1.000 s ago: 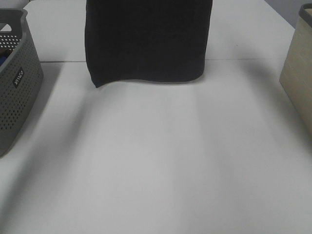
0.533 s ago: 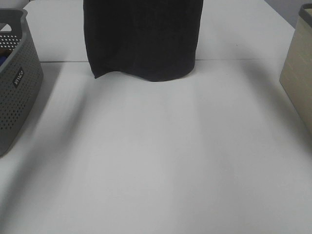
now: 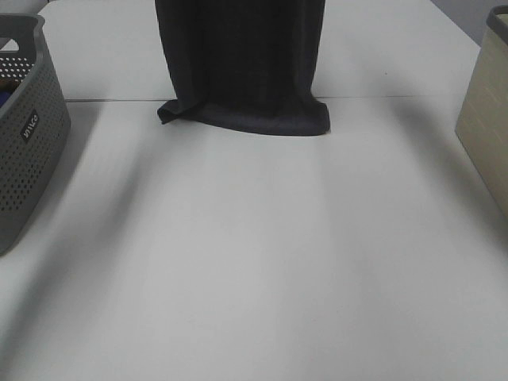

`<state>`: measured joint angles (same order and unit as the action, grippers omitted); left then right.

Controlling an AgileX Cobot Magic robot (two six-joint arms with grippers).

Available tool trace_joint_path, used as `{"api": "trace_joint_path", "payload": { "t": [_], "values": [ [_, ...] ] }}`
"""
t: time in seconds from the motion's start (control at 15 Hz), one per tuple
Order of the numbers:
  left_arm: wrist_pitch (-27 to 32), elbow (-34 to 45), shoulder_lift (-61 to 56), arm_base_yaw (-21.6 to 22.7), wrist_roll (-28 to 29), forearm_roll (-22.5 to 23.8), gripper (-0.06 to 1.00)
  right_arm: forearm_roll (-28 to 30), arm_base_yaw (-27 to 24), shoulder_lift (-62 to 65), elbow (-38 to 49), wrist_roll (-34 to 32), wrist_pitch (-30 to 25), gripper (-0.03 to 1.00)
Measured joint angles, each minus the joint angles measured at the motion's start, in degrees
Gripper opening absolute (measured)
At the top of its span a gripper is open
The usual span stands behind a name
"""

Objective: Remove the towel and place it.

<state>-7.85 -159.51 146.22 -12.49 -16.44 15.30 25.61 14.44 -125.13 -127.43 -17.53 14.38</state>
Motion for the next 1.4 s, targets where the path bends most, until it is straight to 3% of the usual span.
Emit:
{"api": "trace_joint_path", "payload": {
  "t": [0.07, 0.2, 0.33, 0.6, 0.73, 0.87, 1.27, 1.4],
  "values": [
    [14.61, 0.0, -0.46, -1.78, 1.83, -3.04, 0.0, -1.43, 0.11, 0.0, 0.0, -2.29, -11.29, 0.01],
    [31.0, 0.0, -1.66, -3.44, 2.12, -8.59, 0.0, -6.02, 0.11, 0.4, 0.0, -1.43, -25.27, 0.01],
    [45.38, 0.0, -3.44, -3.9, 2.29, -14.44, 0.0, -15.24, 0.11, 1.49, 0.0, 5.39, -38.67, 0.01],
    [63.66, 0.0, -7.1, -2.92, 2.81, -18.96, 0.0, -31.34, -0.74, 4.3, 0.0, 22.46, -58.21, 0.01],
    [73.05, -0.06, -9.22, -2.81, 3.72, -20.28, 0.0, -34.21, -0.86, 6.19, -0.23, 26.41, -67.04, 0.01],
    [76.32, -0.29, -10.08, -2.81, 3.9, -21.94, 0.0, -34.72, -0.97, 8.19, -0.29, 26.81, -70.93, 0.01],
    [77.46, -0.11, -14.73, -2.81, 10.03, -27.16, 0.0, -36.55, -1.15, 13.75, -0.46, 26.81, -81.76, 0.01],
    [77.46, 10.37, -22.29, -3.55, 10.37, -27.16, 0.0, -37.3, -1.15, 16.56, 2.29, 26.81, -82.62, 0.01]
  ]
}}
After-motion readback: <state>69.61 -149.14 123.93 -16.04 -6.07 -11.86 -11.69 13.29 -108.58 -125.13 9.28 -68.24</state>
